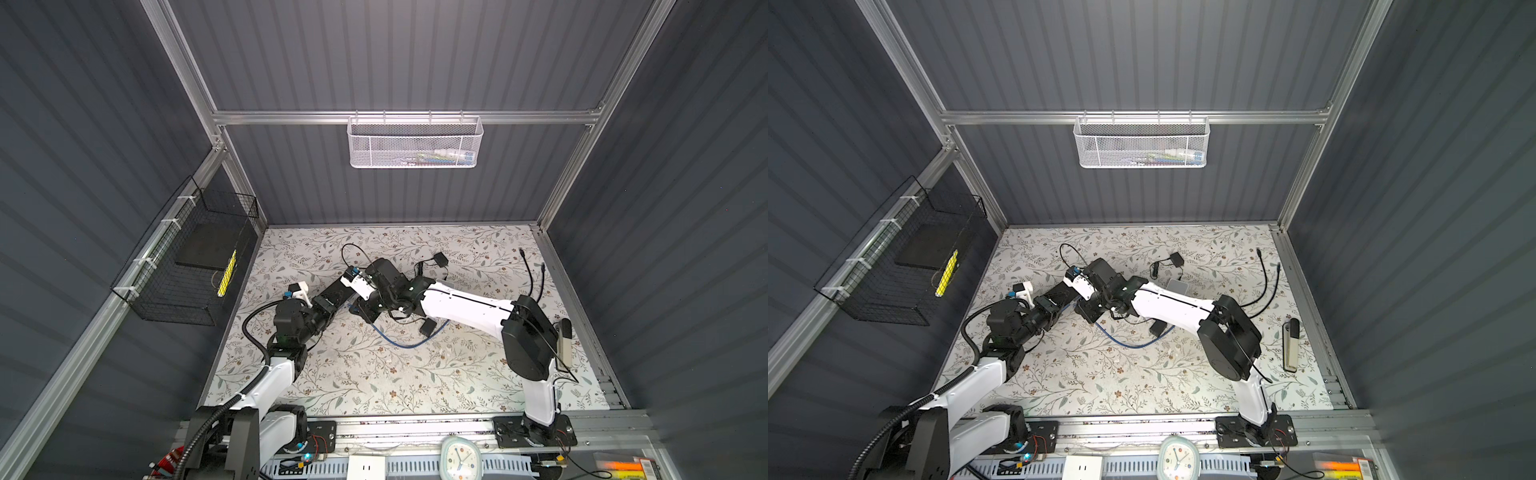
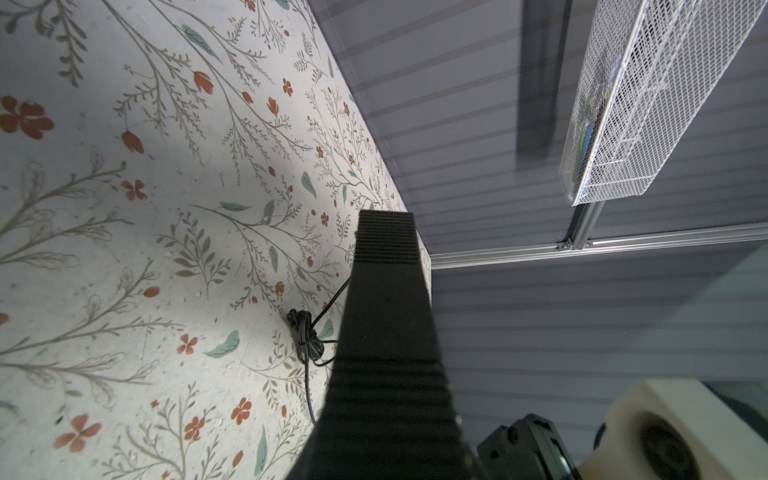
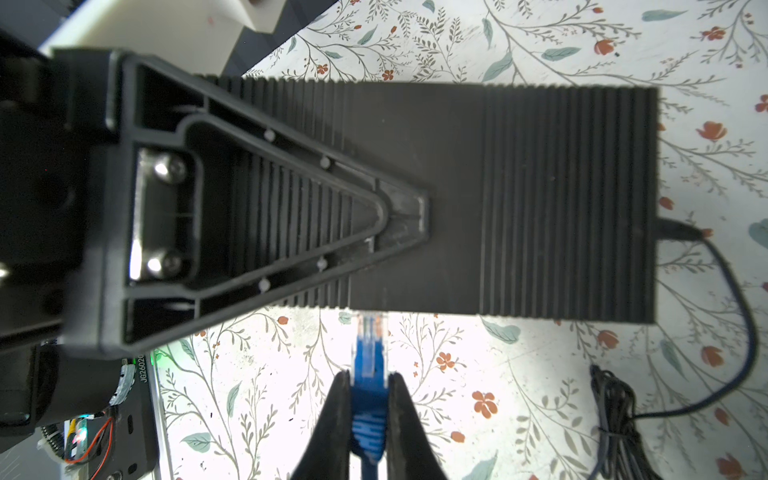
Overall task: Insert the plug into the switch port
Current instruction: 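Push the blue plug up into the switch's port with the right gripper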
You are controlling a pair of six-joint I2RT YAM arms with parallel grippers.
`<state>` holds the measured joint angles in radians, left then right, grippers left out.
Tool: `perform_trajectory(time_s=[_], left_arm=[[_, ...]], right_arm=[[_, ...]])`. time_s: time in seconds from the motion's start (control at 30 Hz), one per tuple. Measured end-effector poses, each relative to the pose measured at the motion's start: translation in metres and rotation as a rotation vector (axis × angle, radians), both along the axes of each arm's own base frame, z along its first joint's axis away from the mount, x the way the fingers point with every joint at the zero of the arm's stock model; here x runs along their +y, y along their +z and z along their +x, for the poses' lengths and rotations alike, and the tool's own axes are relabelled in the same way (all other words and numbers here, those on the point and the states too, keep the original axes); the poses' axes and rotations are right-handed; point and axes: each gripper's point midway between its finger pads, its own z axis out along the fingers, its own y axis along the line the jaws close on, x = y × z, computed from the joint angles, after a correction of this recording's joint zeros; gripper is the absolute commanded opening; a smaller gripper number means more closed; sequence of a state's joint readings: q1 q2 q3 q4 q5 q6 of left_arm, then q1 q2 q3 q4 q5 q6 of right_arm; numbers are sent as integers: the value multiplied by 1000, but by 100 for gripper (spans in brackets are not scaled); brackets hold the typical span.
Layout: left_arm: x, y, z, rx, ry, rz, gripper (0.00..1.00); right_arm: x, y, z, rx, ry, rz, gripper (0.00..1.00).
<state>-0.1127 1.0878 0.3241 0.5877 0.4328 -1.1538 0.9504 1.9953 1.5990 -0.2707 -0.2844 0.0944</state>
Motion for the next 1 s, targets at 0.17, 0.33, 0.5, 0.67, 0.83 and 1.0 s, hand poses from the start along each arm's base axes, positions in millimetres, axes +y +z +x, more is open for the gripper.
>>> perform_trajectory(time_s=[0.17,0.33,0.5,0.67,0.83,1.0], left_arm=[[0,1,0,0,-1,-3,0],[-1,3,-1,-7,-3,-4,0],[-1,6,-3,-10,-6,-5,0],[-1,5,-4,-7,-7,-5,0],[-1,4,-5,-4,-8,-5,0],[-2,6,-6,-12,-14,-7,0]], right_arm=[[0,-2,0,0,-1,0,0],[0,-2,1,-1,-4,2,0],[0,-1,1,-4,-5,3,0],[-2,-2,3,-2,-8,-1,0],[-2,-2,3,-2,-8,-1,0],[1,3,6,-10,-13,-4,0]])
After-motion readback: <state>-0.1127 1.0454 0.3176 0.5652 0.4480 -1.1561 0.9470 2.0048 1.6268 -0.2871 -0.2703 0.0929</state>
